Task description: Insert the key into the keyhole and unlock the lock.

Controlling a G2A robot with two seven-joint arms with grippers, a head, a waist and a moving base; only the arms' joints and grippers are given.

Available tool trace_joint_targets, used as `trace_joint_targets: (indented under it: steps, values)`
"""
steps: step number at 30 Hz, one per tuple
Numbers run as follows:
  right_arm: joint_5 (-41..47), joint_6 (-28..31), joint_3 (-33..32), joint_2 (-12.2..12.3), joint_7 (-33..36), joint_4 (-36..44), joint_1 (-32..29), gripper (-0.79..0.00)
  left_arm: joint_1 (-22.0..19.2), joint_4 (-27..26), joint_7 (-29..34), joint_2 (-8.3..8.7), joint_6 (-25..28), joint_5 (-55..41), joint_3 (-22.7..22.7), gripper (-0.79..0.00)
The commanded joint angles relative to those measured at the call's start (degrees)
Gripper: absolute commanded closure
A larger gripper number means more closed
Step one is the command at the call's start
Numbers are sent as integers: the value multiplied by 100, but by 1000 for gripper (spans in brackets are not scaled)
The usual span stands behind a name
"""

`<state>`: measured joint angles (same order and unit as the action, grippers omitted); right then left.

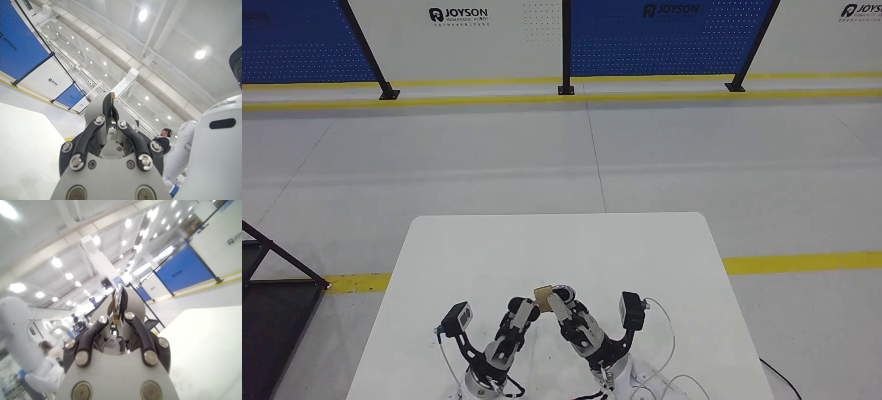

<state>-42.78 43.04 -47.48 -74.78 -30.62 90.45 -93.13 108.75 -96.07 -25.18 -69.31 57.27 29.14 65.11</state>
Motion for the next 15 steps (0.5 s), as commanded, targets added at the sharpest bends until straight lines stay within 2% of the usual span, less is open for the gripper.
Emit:
trace_joint_targets:
  steps: [1, 2, 3, 6, 7, 12, 15]
  values:
    - [26, 3, -12, -2, 29, 7, -3, 0, 1, -2, -5, -8, -8, 1, 3, 0]
    - [32, 7, -19, -2, 38, 9, -6, 0, 3, -1, -6, -12, -7, 4, 4, 0]
    - [42, 11, -26, -3, 38, 11, -12, 0, 7, 2, -3, -16, -12, 2, 4, -139]
    - [42, 24, -45, -5, 38, 21, -26, 0, 10, 5, 19, -25, 1, 1, 7, -354]
    - [38, 28, -50, -6, 38, 21, -30, 0, 11, 7, 25, -27, 7, -2, 12, -486]
    - [42, 49, -75, -12, 27, 20, -52, 0, 35, 2, 58, -34, 46, -23, 45, -496]
    - [40, 66, -98, -13, 21, 26, -66, 0, 46, -1, 69, -39, 61, -33, 76, -465]
